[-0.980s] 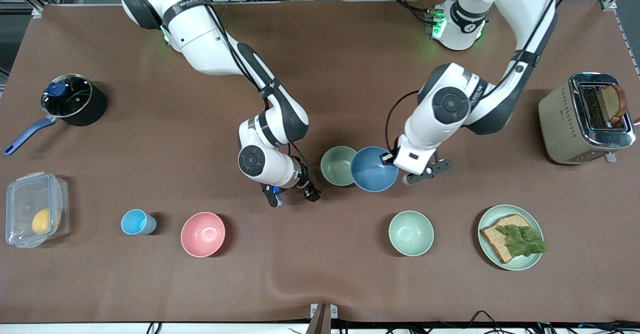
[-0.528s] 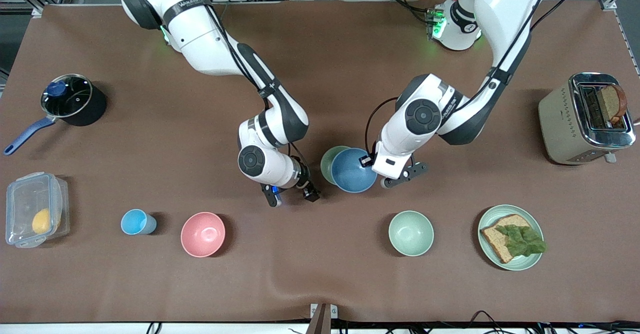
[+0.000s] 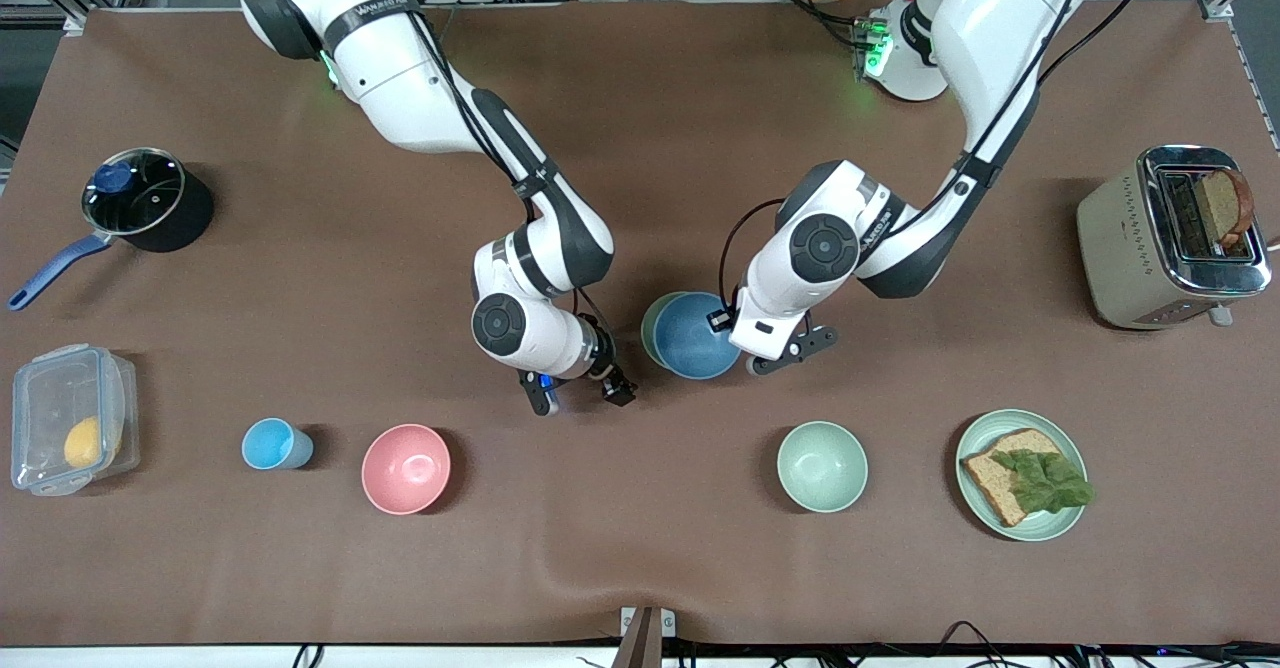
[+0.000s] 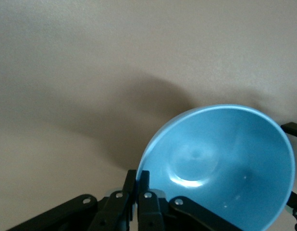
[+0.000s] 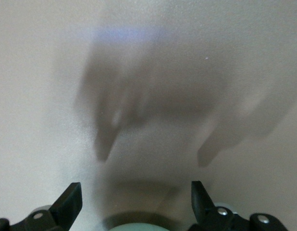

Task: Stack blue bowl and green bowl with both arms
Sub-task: 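Lower the blue bowl into the green bowl and open the left gripper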

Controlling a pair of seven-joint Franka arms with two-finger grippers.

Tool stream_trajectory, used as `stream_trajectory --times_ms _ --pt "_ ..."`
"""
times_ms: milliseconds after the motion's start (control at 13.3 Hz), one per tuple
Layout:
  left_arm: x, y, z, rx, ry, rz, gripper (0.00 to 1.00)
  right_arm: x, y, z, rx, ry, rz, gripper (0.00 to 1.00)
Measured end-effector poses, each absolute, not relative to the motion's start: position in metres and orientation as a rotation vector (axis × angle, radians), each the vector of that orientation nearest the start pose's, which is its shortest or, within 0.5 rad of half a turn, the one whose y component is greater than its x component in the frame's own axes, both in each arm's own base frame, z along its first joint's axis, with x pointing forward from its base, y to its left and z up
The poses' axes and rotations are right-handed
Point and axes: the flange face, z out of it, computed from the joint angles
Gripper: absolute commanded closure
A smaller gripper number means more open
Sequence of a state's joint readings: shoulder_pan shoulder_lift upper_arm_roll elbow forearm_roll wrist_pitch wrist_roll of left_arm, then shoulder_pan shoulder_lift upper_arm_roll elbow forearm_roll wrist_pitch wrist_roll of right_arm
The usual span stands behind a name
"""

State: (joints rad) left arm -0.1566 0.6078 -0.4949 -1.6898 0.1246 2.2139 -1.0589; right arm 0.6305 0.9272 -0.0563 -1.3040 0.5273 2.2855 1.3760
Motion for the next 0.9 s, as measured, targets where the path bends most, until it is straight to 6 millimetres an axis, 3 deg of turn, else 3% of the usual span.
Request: stream_trajectory --times_ms 302,905 --pt "0.545 -0.395 0.271 -3.163 -0.661 0.249 1.0 0.62 0.426 0.187 -2.43 1.519 0.388 0.0" --pt "0.543 -0.394 0.253 -3.148 -0.663 0.287 1.0 0.62 0.425 0.187 -2.43 1.52 0.387 0.0"
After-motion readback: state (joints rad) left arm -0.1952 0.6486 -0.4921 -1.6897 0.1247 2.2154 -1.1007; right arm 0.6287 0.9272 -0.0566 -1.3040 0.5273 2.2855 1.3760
